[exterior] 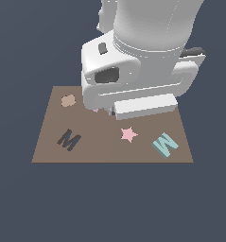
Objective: Insert a designated object into the corresponding slot on a board.
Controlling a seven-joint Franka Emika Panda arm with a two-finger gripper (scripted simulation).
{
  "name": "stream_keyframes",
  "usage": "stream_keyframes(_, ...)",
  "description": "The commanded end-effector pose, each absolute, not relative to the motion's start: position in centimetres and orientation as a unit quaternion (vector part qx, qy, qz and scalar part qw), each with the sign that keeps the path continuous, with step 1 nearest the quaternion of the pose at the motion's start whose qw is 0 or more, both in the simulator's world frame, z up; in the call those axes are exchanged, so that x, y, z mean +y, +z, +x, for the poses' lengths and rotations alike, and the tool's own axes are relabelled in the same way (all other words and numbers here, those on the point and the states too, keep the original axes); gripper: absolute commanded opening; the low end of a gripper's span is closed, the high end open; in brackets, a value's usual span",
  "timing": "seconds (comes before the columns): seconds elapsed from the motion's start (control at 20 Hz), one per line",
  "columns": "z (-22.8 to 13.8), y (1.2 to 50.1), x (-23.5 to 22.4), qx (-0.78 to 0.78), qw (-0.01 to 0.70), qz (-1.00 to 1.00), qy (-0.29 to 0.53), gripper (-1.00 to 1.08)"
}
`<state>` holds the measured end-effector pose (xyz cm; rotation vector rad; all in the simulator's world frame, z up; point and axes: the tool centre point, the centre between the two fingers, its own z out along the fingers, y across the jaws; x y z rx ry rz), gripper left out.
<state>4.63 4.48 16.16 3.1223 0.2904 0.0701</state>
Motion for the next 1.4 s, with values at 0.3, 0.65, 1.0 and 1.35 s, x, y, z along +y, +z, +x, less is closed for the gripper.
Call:
stream_keyframes(0.3,8.0,10.8,9.7,0.210,0.000,0.978,0.012,1.00)
stream_keyframes(0.65,9.4,7.2,13.6,0.287,0.000,0.958,0.005,1.00)
stream_keyframes(1.0,9.9,5.3,15.7,0.327,0.000,0.945,0.001,1.00)
stream_keyframes(1.35,9.9,5.0,16.1,0.334,0.000,0.943,0.000,1.00)
